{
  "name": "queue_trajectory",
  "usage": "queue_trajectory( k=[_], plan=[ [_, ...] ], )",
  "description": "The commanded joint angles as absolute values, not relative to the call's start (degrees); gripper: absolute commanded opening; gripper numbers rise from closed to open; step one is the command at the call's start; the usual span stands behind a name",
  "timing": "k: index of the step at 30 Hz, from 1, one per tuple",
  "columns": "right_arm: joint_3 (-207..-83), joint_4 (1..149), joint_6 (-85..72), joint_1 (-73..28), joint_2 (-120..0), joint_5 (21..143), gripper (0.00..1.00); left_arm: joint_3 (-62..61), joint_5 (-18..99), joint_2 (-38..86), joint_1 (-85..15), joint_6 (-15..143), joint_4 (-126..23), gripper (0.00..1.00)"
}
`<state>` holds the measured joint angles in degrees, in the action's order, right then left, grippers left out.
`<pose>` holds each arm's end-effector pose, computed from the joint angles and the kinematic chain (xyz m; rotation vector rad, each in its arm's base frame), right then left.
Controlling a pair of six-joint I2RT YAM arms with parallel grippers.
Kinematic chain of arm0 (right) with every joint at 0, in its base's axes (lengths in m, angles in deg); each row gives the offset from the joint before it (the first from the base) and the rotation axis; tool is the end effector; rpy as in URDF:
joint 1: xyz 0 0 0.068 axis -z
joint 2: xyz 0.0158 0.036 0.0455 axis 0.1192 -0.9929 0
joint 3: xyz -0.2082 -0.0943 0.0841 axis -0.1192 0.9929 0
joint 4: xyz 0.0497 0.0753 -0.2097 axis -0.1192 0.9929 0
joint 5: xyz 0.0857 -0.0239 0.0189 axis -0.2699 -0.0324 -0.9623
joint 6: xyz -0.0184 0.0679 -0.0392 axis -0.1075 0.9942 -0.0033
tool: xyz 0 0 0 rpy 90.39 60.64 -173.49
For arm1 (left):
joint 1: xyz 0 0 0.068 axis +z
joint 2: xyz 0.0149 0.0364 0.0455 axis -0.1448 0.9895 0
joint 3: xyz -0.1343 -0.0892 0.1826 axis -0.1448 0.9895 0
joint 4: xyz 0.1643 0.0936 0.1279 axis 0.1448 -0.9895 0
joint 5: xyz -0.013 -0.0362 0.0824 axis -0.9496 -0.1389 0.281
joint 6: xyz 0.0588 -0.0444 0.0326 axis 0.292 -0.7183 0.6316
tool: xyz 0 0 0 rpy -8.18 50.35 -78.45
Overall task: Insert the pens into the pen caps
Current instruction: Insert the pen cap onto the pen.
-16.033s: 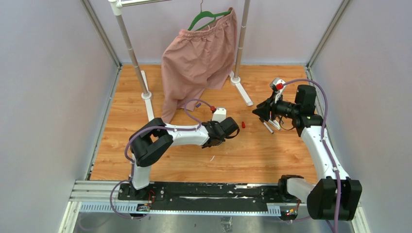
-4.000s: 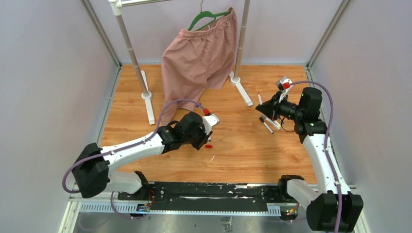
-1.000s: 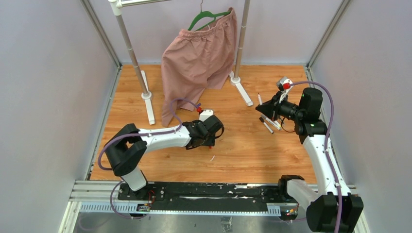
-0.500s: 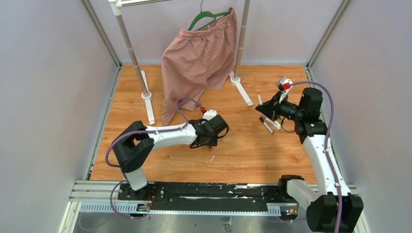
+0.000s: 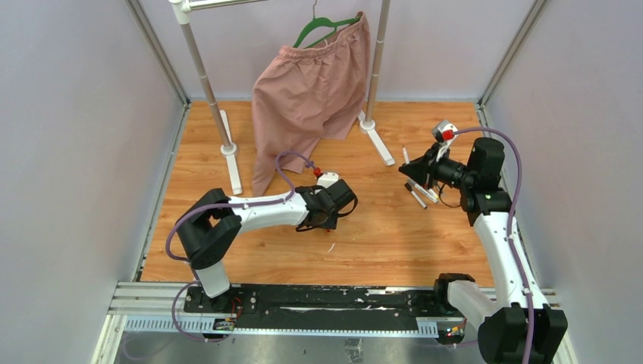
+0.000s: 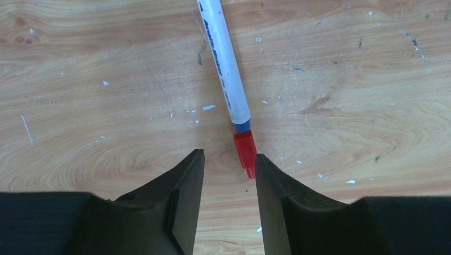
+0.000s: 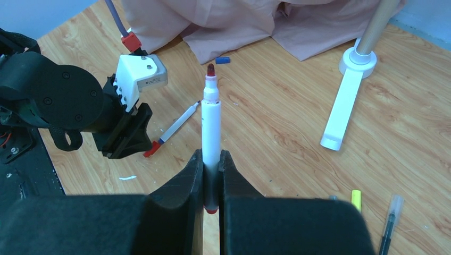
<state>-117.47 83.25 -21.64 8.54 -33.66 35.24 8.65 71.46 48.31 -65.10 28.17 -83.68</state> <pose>0.2124 0.0500 0.3096 -0.7390 1.6229 0.7366 0.1959 -0.2504 0.1387 0.1084 2.5867 -0.0975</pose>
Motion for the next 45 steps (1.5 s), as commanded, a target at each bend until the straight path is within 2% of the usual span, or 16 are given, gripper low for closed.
queue_trajectory(
  k=[1, 11, 29, 34, 39, 45],
  plan=[
    [-116.82, 82.14, -20.73, 9.66, -32.37, 33.52, 0.0, 6.44, 71.46, 49.35, -65.45, 28.72, -85.23, 0.45],
    [-116.99, 82.02, -20.36, 9.57, -32.2, 32.01, 0.0, 4.0, 71.75, 50.81, -65.45, 28.09, -87.92, 0.48],
    [-116.73, 81.63, -19.74, 9.57, -31.26, 31.93, 0.0, 3.21, 71.75, 55.05, -65.45, 23.64, -87.4, 0.46],
    [-116.73, 81.56, -19.6, 9.57, -31.26, 31.75, 0.0, 3.19, 71.44, 56.39, -65.45, 22.98, -87.13, 0.37],
    [-116.73, 81.5, -19.59, 9.57, -31.06, 31.77, 0.0, 4.27, 70.89, 56.69, -65.45, 22.57, -86.37, 0.36],
    [-116.73, 81.41, -19.48, 9.57, -31.25, 31.63, 0.0, 5.47, 70.4, 56.25, -65.45, 23.57, -86.05, 0.26]
  ],
)
